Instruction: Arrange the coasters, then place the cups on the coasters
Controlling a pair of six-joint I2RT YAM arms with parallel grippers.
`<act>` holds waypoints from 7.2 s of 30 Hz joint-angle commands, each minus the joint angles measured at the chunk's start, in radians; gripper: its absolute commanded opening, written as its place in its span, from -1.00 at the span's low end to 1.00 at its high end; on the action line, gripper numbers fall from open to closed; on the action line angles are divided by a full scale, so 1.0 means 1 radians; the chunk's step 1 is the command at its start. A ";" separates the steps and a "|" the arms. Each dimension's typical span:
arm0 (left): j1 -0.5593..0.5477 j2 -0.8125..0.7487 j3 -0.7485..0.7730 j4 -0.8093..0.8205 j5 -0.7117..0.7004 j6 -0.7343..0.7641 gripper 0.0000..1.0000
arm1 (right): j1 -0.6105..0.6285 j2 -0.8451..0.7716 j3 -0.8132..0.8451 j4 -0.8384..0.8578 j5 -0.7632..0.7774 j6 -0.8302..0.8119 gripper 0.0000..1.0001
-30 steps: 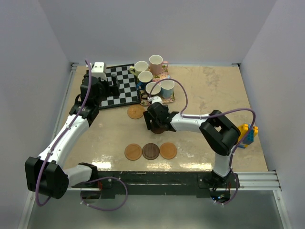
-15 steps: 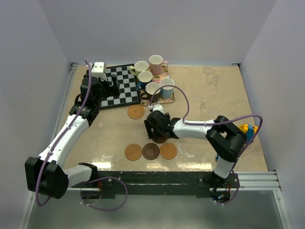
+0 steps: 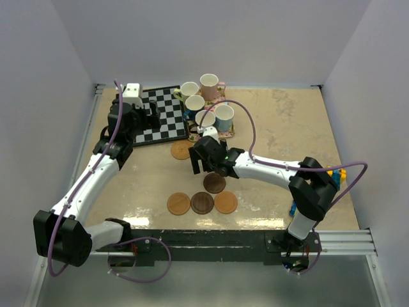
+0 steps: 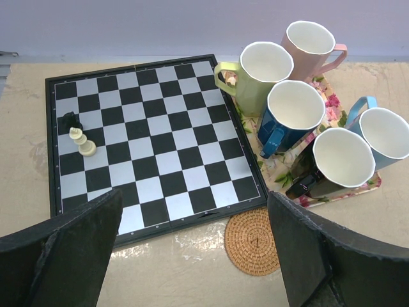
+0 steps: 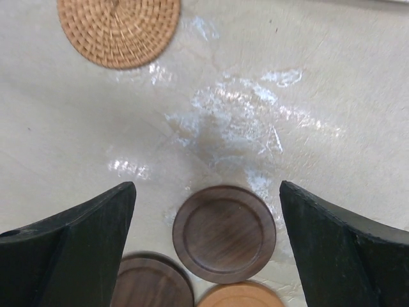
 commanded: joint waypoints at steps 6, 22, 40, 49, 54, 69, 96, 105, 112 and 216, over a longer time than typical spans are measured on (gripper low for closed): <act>-0.006 -0.001 -0.006 0.050 -0.009 0.005 1.00 | -0.075 -0.015 0.037 0.040 0.017 -0.030 0.75; -0.006 0.006 -0.006 0.052 -0.002 0.005 1.00 | -0.148 -0.015 -0.135 0.112 -0.028 0.001 0.12; -0.006 0.006 -0.003 0.052 0.008 0.000 1.00 | -0.105 0.014 -0.183 0.120 -0.051 0.004 -0.21; -0.006 0.003 -0.005 0.050 0.009 0.000 1.00 | -0.092 0.015 -0.183 0.114 -0.049 0.011 -0.23; -0.006 0.003 -0.005 0.050 0.011 0.000 1.00 | -0.092 0.018 -0.181 0.111 -0.034 0.019 -0.21; -0.018 0.000 -0.008 0.050 0.000 0.012 0.99 | -0.092 0.003 -0.051 0.075 0.015 0.013 0.36; -0.020 0.006 -0.018 0.086 -0.062 0.020 0.90 | -0.003 0.330 0.380 0.308 0.007 -0.200 -0.91; -0.020 0.006 -0.017 0.087 -0.043 0.017 0.90 | -0.003 0.457 0.463 0.292 0.007 -0.213 -1.00; -0.020 0.006 -0.017 0.086 -0.042 0.020 0.91 | -0.005 0.511 0.477 0.285 0.012 -0.205 -1.00; -0.021 0.002 -0.018 0.090 -0.015 0.011 0.90 | 0.219 0.153 -0.198 0.069 0.027 0.255 -1.00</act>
